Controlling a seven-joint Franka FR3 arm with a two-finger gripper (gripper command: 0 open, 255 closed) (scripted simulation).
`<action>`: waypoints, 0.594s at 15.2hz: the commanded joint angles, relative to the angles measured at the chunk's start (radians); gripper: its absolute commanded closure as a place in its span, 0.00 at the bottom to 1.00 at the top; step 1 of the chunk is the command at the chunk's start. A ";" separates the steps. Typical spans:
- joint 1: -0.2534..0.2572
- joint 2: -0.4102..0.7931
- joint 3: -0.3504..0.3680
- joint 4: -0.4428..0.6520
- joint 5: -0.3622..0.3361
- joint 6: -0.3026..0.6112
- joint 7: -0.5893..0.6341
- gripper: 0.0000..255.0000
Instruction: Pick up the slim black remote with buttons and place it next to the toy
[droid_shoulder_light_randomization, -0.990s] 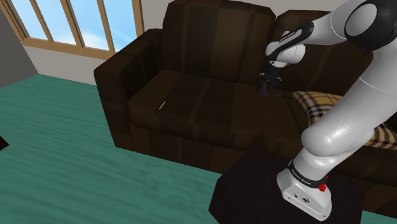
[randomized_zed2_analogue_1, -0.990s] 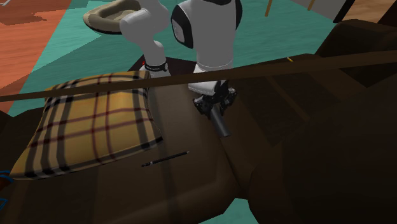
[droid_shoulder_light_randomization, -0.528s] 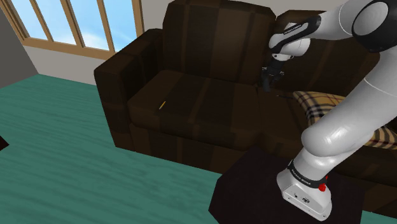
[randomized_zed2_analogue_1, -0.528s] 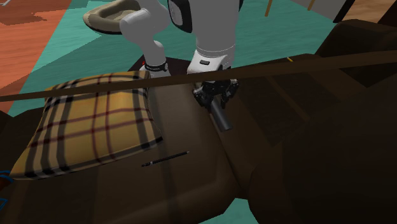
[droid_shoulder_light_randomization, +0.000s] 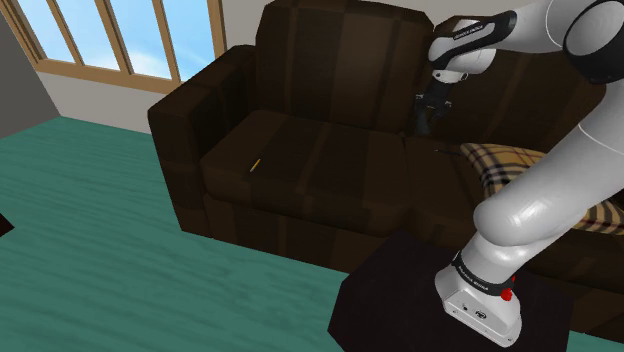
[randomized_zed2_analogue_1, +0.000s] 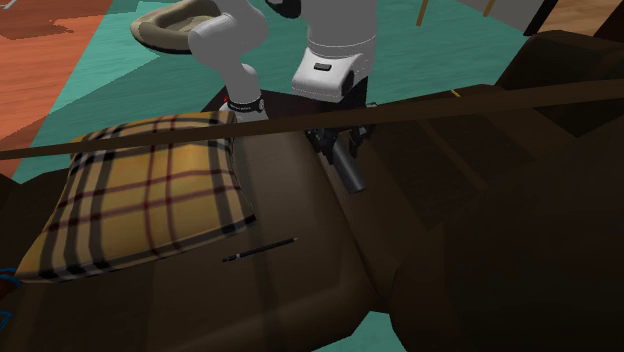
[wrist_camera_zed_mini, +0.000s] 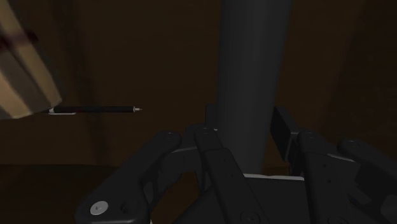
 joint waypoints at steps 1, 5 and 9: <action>0.001 -0.010 0.002 0.017 -0.004 -0.026 0.006 1.00; 0.001 -0.024 0.005 0.056 -0.009 -0.080 0.012 1.00; 0.001 -0.035 0.007 0.100 -0.013 -0.133 0.017 1.00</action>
